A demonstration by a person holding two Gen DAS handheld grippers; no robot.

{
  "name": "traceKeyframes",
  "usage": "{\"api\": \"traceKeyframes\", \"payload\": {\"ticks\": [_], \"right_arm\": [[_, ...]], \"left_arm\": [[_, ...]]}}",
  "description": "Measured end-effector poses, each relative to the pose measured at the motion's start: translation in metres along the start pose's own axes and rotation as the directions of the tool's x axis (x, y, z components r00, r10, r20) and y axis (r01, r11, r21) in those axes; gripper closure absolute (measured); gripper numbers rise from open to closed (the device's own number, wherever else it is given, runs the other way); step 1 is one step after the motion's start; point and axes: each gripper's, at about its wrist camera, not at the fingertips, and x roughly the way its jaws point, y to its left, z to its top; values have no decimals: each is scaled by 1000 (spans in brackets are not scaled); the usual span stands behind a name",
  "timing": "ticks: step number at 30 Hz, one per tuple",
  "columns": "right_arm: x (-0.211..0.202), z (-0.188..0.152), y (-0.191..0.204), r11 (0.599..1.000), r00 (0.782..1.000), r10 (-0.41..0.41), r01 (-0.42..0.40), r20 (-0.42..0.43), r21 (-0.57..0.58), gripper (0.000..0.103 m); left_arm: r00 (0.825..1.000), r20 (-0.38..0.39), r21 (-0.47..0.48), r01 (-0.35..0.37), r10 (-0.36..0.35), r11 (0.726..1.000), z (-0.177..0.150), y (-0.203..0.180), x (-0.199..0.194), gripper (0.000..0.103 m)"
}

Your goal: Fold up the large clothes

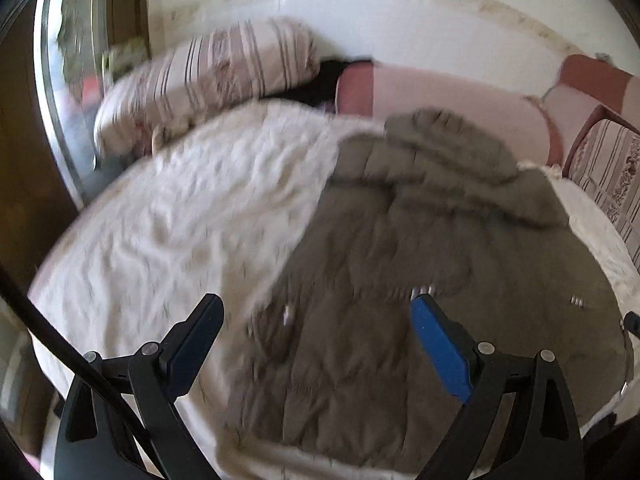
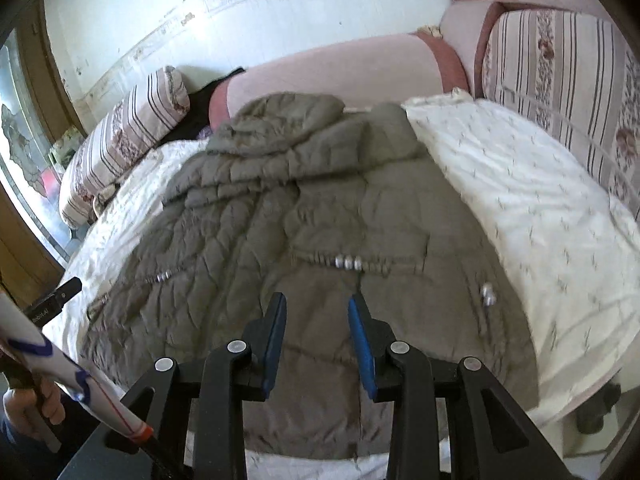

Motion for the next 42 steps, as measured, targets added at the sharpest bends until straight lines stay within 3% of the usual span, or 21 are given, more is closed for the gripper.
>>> {"api": "traceKeyframes", "payload": {"ticks": [5,8,17,21,25,28,32,37,42], "right_arm": [[24,-28,0,1000,998,3,-3,-63,-10,68],[43,-45,-5,1000,993,-4,3,-120,-5,68],[43,-53,-15,998,994,56,-56,-97,-2,66],[17,-46,-32,994,993,111,-110,-31,25,65],[-16,-34,-70,990,995,61,-71,83,120,58],[-32,-29,-102,977,992,-8,-20,129,214,51],[-33,-34,-147,935,992,-72,30,107,354,50],[-17,-43,-172,887,998,29,-49,50,460,50],[-11,-51,-177,869,997,64,-73,35,489,49]], "left_arm": [[991,-131,-17,-3,1,1000,-34,2,25,8],[973,-231,21,6,-1,1000,-55,0,50,8],[984,-178,13,25,-23,1000,-59,8,33,7],[989,-143,-113,26,-42,993,-46,56,17,7],[985,-163,-229,13,-51,973,-43,103,17,7],[975,-184,-351,54,-125,935,-48,131,24,19],[959,-190,-381,125,-210,916,-54,131,33,32],[954,-150,-319,200,-258,926,-51,105,33,32],[953,-172,-323,186,-251,928,-52,95,53,32]]}}
